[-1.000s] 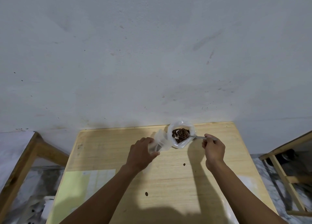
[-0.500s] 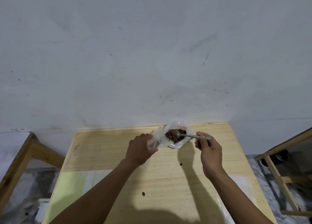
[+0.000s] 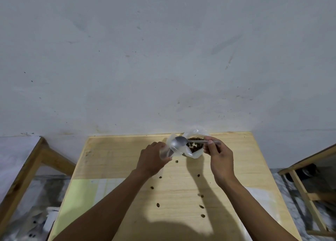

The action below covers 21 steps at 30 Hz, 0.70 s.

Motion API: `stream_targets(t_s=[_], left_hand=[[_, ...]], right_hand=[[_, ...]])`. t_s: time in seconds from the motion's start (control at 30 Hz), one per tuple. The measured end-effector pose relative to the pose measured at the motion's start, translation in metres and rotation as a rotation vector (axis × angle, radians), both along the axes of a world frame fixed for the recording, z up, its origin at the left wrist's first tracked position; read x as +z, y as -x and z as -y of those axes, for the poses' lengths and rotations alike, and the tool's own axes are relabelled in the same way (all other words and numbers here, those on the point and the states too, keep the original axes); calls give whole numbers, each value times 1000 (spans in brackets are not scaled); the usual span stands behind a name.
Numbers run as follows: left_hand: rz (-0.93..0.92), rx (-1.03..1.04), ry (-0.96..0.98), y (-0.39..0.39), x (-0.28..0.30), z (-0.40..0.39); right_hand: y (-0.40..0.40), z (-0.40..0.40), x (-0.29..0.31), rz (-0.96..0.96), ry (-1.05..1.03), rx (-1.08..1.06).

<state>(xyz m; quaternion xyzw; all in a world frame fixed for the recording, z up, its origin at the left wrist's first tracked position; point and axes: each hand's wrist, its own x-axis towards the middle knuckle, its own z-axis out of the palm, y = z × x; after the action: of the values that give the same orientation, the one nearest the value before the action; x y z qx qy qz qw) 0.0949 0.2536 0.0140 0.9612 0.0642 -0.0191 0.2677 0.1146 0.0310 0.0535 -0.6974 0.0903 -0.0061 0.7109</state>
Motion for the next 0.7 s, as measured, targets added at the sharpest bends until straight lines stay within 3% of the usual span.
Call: stream_targets(t_s=[0.33, 0.7], left_hand=[[-5, 110, 140, 21, -8, -11], [44, 151, 220, 37, -10, -15]], right_hand=[[1, 13, -20, -191, -263, -292], [33, 26, -79, -363, 35, -101]])
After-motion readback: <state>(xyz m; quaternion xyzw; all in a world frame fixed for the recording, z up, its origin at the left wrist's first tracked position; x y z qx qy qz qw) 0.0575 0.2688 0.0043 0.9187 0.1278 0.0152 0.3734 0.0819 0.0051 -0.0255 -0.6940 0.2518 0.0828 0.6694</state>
